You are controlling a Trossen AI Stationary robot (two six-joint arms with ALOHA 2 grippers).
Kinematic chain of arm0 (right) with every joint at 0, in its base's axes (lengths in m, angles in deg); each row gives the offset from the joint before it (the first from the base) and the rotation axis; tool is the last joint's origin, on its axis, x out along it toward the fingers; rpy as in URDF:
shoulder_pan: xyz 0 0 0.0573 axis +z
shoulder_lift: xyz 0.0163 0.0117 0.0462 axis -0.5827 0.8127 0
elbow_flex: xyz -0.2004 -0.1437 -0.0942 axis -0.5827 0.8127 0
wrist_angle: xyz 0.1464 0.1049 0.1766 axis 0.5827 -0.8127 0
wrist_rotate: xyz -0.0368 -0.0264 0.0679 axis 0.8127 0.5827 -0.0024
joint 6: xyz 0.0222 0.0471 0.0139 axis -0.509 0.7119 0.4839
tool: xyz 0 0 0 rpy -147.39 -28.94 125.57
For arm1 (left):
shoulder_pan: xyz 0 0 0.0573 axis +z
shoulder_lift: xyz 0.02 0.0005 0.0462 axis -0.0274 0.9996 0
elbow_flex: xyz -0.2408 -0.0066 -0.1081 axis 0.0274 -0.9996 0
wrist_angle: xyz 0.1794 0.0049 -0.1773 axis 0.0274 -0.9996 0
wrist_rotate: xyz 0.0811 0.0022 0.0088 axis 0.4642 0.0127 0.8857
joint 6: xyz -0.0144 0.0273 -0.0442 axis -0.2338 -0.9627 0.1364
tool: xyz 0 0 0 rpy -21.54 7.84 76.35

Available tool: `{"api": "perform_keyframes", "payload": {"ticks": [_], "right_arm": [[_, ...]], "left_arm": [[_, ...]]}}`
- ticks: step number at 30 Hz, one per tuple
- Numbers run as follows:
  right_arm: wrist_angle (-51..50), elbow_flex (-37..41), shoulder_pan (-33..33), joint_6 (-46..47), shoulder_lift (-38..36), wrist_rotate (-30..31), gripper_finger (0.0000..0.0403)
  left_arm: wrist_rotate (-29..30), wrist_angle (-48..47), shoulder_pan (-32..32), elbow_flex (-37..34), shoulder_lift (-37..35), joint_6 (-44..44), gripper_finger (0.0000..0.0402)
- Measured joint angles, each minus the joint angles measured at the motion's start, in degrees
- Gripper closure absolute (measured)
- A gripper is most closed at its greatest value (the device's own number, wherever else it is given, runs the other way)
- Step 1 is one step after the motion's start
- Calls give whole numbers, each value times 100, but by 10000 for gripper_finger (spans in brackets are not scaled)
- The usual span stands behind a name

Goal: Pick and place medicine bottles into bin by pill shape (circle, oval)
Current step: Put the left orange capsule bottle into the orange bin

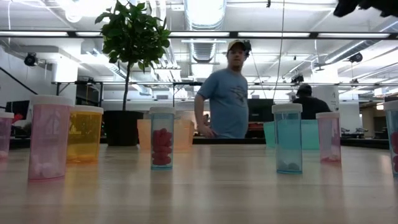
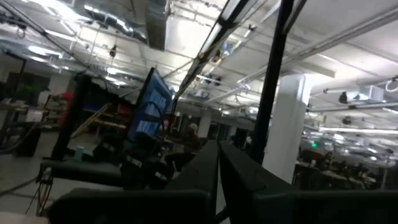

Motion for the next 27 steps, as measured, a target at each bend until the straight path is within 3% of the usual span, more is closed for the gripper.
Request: {"api": "perform_keyframes", "payload": {"ticks": [7, 10, 17, 21, 27], "right_arm": [[-278, 20, -3, 54, -253, -28, 216], [-358, 18, -3, 39, -272, -27, 216], [-330, 18, -3, -37, -282, -26, 216], [-328, 18, -3, -88, -282, -26, 216], [-326, 18, -5, -92, -280, -24, 216]], "left_arm": [[710, -1322, -394, 1126, 801, 24, 402], [713, -2254, -438, 1618, 1066, 642, 402], [101, -5773, -439, 2868, 1793, 2743, 402], [-655, -7591, -437, 3543, 2271, 3547, 402], [-1790, -9492, -435, 4167, 2883, 4538, 402]]}}
